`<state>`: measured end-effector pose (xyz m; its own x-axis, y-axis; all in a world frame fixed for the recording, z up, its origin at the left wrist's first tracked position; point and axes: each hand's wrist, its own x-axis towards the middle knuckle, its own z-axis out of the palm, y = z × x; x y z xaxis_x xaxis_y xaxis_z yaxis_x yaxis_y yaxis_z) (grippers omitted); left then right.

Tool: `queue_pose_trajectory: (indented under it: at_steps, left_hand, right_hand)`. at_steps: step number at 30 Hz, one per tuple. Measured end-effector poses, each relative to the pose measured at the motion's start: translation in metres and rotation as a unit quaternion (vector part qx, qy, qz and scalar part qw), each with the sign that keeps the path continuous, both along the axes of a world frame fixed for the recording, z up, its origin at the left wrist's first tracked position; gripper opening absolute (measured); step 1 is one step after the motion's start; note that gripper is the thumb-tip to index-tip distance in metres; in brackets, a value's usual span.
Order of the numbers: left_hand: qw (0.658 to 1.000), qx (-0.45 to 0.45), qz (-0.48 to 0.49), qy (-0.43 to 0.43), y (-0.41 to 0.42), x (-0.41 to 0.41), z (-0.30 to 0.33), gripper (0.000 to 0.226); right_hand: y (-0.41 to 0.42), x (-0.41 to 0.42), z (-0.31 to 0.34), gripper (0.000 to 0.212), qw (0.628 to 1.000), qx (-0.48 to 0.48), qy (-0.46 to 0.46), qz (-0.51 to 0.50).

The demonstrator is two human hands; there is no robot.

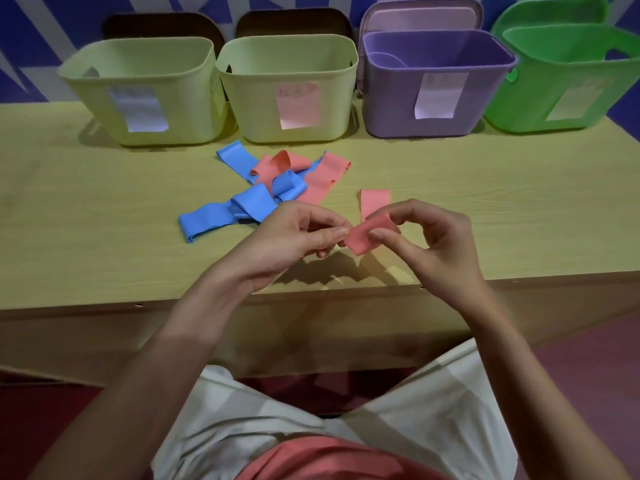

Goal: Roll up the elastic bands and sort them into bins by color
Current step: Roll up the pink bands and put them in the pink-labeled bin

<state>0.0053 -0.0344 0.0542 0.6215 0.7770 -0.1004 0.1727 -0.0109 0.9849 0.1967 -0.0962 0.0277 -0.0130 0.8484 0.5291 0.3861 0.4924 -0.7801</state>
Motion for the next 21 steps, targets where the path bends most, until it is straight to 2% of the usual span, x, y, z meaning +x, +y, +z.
queue_pose_trajectory:
  at_steps: [5, 9, 11, 14, 19, 21]
  left_hand:
    - [0.999, 0.037, 0.017, 0.008, 0.000, 0.003, 0.003, 0.014]
    - [0.983, 0.167, 0.047, 0.053, 0.000, 0.008, -0.001, 0.013]
    - [0.974, 0.211, 0.072, 0.039, 0.000, 0.009, -0.003, 0.011]
    - [0.971, 0.224, 0.087, -0.007, -0.003, 0.010, -0.001, 0.007]
    - [0.963, 0.246, 0.108, -0.023, -0.006, 0.013, 0.003, 0.003]
    - [0.965, 0.236, 0.115, -0.024, -0.006, 0.013, 0.004, 0.004]
  right_hand:
    - [0.006, 0.001, -0.001, 0.013, 1.000, -0.002, 0.018, -0.006]
    - [0.008, 0.000, -0.001, 0.011, 0.999, -0.008, 0.027, -0.022]
    - [0.009, 0.001, -0.001, 0.009, 0.999, -0.010, 0.027, -0.029]
    - [0.011, 0.003, 0.003, 0.009, 0.999, -0.008, 0.037, -0.031]
    - [0.012, -0.002, 0.008, 0.005, 0.999, 0.006, 0.041, -0.017]
    - [0.012, -0.003, 0.008, 0.010, 0.999, 0.002, 0.050, -0.007]
